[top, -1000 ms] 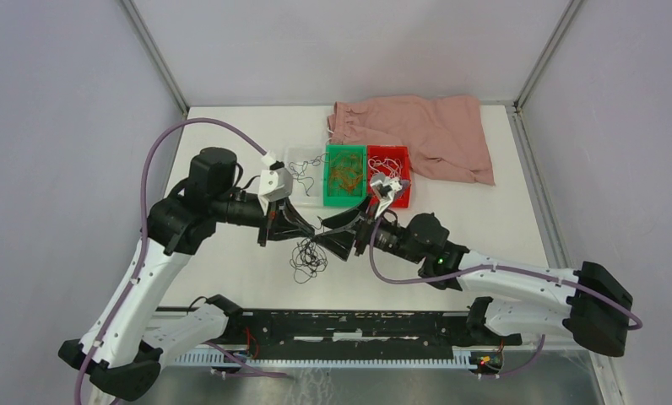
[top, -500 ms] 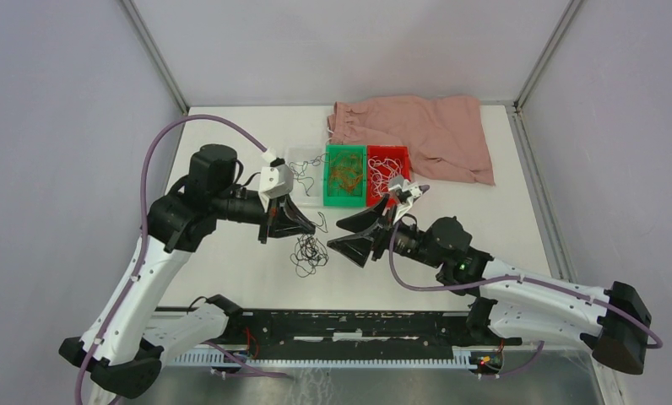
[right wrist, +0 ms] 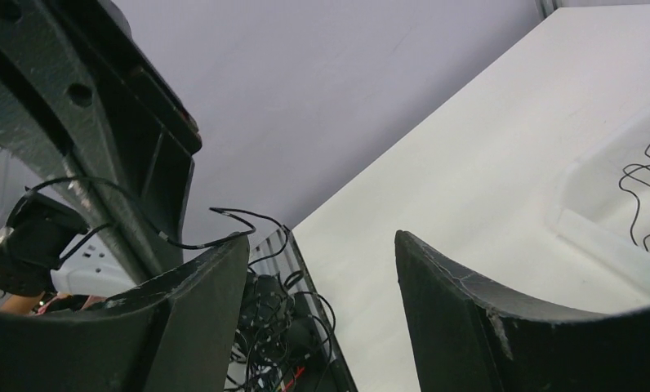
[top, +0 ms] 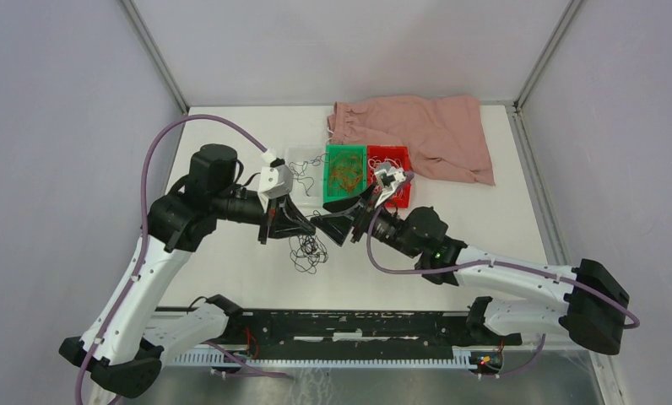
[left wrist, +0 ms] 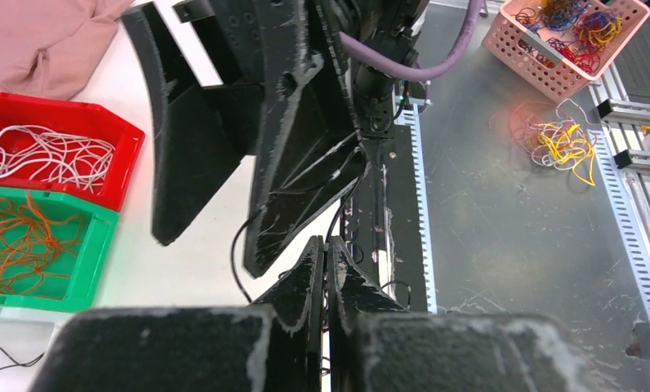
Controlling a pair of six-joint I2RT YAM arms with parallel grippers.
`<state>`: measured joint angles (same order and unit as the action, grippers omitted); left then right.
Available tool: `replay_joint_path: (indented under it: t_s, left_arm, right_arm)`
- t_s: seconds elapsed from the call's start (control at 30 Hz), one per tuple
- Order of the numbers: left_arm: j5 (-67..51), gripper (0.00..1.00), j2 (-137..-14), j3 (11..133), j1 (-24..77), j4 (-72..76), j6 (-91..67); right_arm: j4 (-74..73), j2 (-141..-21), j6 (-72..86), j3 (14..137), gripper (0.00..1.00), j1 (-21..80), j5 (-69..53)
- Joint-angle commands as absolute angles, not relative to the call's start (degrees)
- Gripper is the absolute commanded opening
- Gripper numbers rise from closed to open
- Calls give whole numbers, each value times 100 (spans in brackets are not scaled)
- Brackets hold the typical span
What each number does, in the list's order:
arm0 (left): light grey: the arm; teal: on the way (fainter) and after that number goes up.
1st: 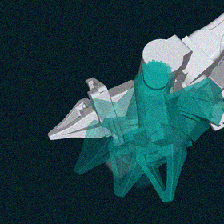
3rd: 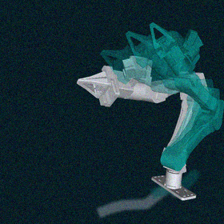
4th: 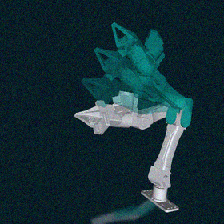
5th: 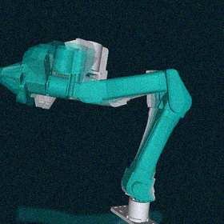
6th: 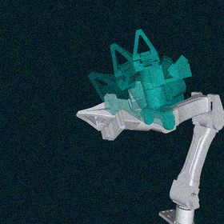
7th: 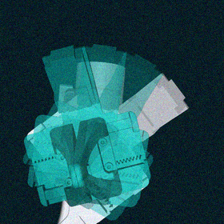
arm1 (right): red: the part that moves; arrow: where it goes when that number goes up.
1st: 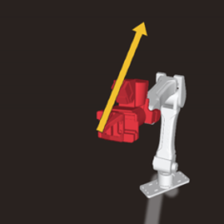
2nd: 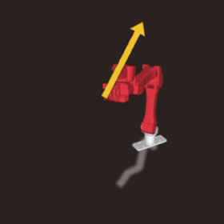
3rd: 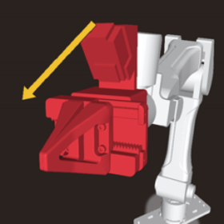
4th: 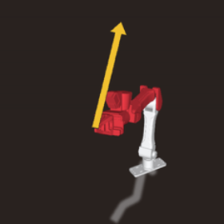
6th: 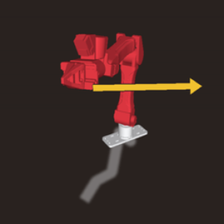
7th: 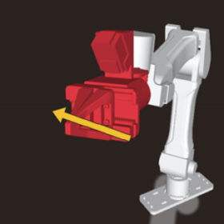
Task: Untangle the cables
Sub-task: Untie the cable.
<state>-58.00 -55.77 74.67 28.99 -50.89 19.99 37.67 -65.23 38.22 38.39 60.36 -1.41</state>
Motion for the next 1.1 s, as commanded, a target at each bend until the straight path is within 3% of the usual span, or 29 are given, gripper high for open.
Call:
replay_joint_path:
  t_s: [0.0, 0.43, 0.63, 1.0, 1.07]
  left_arm:
    - [-6126, 3, -5579, 7646, 2893, -5042, 1977]
    - [-5969, 3, -5637, 7707, 2892, -5128, 2273]
    - [-6024, 3, -5726, 7774, 2893, -4982, 2222]
    - [-6167, 3, -5740, 7659, 2893, -4336, 1726]
    - [-6199, 3, -5747, 7657, 2892, -4198, 1620]
  right_arm:
    - [4493, -6827, 4095, 4232, 72, 6024, -53]
    - [6283, -7546, 5480, 3580, 73, 6021, -1483]
    - [5713, -7663, 5259, 4076, 74, 6023, -1991]
    - [6660, -9055, 6070, 4741, 76, 6025, -1394]
    - [7047, -9264, 6214, 4779, 72, 6032, -1214]
